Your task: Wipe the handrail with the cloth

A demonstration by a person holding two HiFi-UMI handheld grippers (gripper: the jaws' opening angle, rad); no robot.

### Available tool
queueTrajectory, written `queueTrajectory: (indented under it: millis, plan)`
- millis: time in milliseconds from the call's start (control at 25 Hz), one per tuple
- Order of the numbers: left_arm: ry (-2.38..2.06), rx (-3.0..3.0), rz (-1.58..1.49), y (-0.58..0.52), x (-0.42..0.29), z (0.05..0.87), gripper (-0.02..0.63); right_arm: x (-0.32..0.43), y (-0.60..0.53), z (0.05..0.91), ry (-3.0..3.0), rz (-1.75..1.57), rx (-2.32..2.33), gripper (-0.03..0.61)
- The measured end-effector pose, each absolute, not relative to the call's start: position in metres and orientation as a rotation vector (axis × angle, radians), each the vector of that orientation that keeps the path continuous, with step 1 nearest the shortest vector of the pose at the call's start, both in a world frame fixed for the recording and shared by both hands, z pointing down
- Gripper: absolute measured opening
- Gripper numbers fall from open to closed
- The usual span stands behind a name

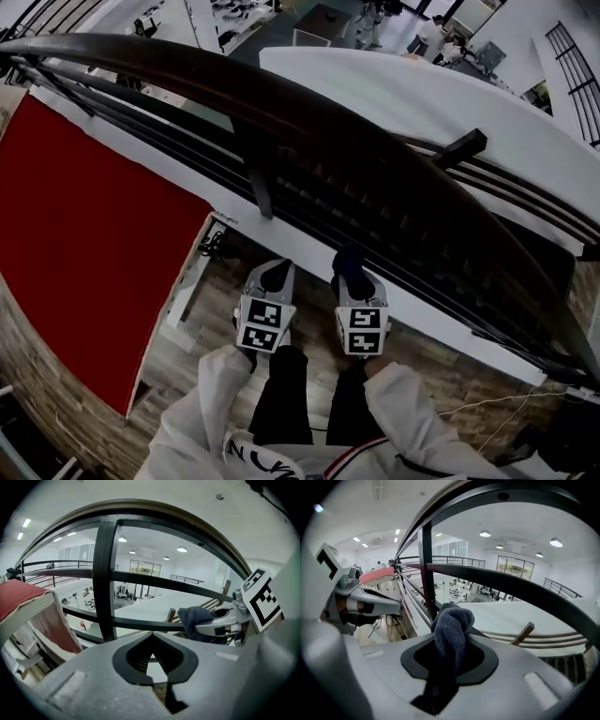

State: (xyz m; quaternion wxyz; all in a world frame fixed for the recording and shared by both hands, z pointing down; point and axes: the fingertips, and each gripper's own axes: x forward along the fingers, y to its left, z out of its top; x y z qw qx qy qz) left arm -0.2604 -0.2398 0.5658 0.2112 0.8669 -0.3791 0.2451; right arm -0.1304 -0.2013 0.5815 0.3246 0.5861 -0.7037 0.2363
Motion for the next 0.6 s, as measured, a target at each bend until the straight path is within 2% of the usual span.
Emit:
queueTrajectory:
  millis: [600]
  plan:
    - [-1.099, 2.384, 0.588, -0.326, -0.288, 0.636, 0.003, -0.202, -0.339, 0.635, -1.957, 0.639, 1.552, 0.092]
